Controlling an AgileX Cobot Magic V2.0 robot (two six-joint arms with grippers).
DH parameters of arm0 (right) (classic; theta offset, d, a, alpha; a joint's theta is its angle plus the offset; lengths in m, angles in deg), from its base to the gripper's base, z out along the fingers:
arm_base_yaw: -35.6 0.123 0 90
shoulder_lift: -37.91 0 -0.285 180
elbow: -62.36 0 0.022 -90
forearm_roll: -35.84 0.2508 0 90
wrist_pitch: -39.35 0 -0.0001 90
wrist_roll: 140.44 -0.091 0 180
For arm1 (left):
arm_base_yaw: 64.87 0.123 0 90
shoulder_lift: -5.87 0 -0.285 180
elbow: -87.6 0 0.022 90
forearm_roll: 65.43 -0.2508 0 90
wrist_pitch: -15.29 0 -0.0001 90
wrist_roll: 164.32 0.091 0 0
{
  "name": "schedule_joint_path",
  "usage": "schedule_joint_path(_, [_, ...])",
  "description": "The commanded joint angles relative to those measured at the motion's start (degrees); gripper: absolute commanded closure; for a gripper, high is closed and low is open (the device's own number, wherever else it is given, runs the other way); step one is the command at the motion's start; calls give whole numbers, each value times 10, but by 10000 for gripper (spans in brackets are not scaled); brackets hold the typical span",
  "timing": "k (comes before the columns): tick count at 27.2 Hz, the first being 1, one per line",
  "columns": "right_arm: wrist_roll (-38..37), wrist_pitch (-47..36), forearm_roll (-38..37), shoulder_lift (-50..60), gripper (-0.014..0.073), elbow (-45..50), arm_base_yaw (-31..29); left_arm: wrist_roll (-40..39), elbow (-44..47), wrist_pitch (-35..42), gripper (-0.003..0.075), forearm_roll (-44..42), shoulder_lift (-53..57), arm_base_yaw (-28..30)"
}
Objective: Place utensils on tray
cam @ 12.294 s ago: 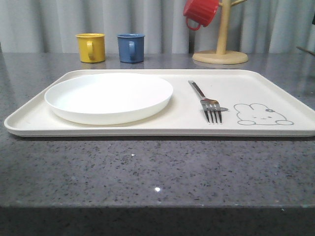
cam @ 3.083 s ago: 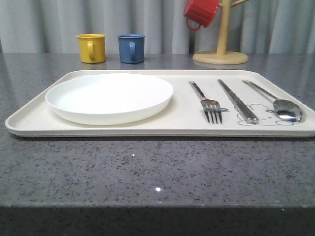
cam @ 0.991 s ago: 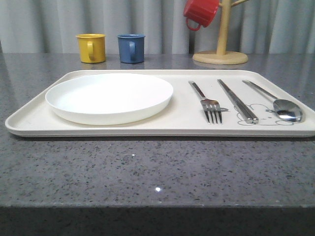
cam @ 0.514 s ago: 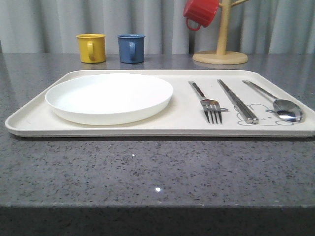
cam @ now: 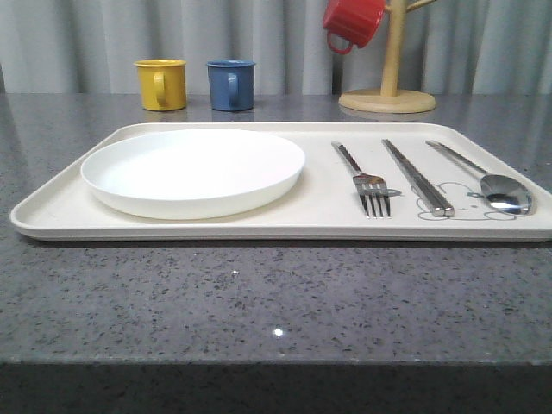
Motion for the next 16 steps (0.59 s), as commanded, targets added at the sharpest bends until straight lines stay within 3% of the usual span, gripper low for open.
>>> schedule_joint_path(1, [23,-55,10,10,661,1,-4,-6,12,49,740,2,11,1])
schedule_joint_path(16, [26,-62,10,10,661,1,-4,-6,12,49,740,2,11,1])
